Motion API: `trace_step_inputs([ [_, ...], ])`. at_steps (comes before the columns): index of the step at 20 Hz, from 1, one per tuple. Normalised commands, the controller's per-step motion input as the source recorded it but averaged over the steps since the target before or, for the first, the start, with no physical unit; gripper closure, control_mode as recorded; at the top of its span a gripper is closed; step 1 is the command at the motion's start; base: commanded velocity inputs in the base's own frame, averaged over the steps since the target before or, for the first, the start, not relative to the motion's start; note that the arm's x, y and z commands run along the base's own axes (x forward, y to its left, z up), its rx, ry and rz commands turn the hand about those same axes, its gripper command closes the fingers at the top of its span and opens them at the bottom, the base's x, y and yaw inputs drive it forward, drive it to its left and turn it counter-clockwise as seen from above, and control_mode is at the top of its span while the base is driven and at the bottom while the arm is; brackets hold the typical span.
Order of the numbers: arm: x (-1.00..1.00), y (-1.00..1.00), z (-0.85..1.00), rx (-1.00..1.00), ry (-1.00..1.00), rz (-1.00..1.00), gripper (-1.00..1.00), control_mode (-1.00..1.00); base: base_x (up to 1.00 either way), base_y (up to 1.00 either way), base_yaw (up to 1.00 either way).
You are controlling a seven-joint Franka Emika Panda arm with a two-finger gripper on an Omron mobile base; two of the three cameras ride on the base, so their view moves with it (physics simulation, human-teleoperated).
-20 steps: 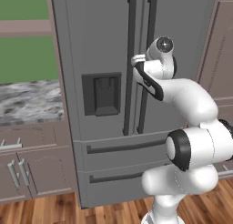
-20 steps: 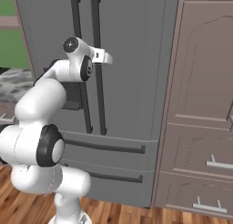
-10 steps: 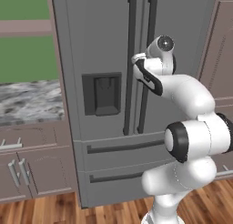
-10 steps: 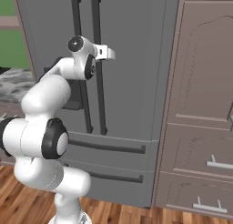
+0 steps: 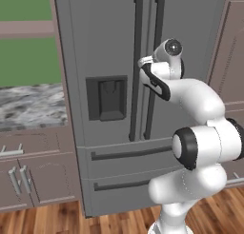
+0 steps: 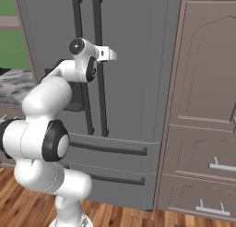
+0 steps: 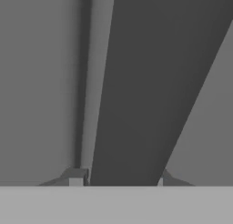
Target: Open the fridge, grab two sodas, and place both sodas inside the bowl with ice on the dining counter.
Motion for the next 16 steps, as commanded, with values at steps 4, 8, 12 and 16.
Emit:
trace_step_inputs([
  [4,-0.10,-0.11,-0.01,0.00,0.07,-0.04,1.00,-1.00,0.00,0.00,0.00],
  [8,-0.66,-0.50,0.15,0.01,0.01,-0.10,1.00,-1.00,0.00,0.00,0.00],
  [12,-0.96,-0.56,0.18,0.00,0.00,-0.13,1.00,-1.00,0.00,0.00,0.00],
  [16,-1.00,-0.69,0.22,0.00,0.01,-0.14,1.00,-1.00,0.00,0.00,0.00],
])
